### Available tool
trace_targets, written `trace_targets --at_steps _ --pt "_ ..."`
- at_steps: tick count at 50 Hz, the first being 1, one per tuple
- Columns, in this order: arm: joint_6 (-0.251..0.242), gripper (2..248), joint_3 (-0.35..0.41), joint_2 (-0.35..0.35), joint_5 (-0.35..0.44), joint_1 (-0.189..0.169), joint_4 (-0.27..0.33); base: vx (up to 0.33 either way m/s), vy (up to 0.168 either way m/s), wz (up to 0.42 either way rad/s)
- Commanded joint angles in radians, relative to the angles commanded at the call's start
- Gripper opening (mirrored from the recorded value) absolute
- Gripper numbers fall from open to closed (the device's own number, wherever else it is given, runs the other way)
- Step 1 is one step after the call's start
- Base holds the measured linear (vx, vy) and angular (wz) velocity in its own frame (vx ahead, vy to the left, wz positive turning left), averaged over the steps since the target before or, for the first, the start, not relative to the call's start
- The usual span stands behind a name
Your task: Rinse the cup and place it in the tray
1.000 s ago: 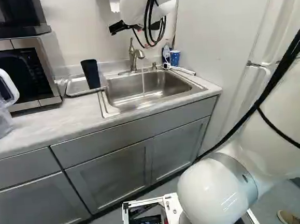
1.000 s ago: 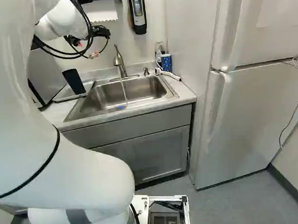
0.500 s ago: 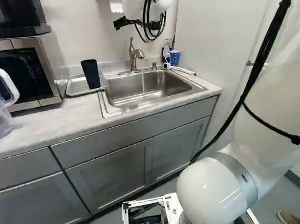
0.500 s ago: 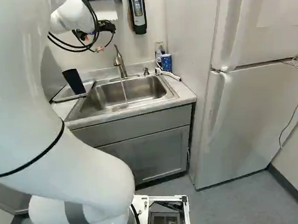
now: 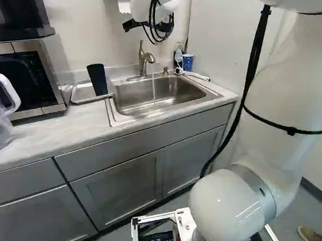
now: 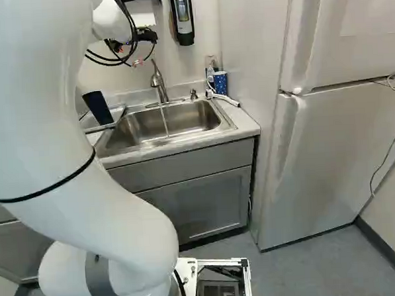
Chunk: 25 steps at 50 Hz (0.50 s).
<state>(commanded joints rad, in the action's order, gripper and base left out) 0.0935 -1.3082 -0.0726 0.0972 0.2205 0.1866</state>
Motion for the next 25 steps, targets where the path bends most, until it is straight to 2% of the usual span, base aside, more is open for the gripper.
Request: trace_targets --at_steps 25 --pt "0.0 247 -0.147 -0.138 -0.01 0.004 0.0 0.0 0.0 0.0"
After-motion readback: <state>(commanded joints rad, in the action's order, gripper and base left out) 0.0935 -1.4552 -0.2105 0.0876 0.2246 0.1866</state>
